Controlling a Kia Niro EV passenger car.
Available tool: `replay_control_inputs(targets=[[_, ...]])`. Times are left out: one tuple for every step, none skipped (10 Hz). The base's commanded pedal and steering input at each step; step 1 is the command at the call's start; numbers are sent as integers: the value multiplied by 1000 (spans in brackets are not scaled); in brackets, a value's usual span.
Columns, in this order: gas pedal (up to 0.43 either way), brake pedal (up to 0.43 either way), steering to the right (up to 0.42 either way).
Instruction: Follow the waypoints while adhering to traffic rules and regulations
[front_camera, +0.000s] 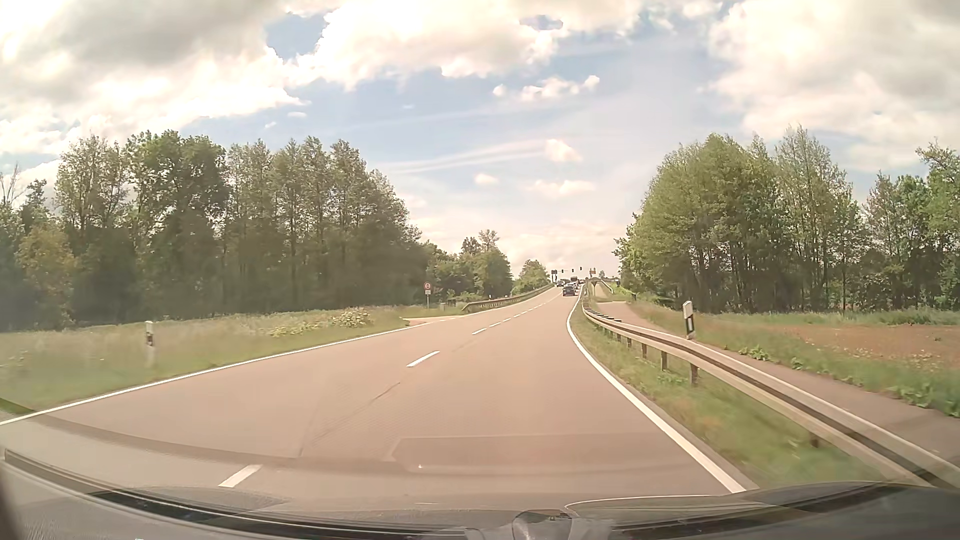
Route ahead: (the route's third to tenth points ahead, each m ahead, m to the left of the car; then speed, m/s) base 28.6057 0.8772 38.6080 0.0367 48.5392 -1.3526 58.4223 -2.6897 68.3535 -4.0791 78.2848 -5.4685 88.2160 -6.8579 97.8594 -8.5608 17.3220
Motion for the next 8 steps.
replay_control_inputs(targets=[[87, 0, 21], [87, 0, 21], [87, 0, 21], [87, 0, 21], [87, 0, 20], [87, 0, 19], [87, 0, 18], [87, 0, 17]])
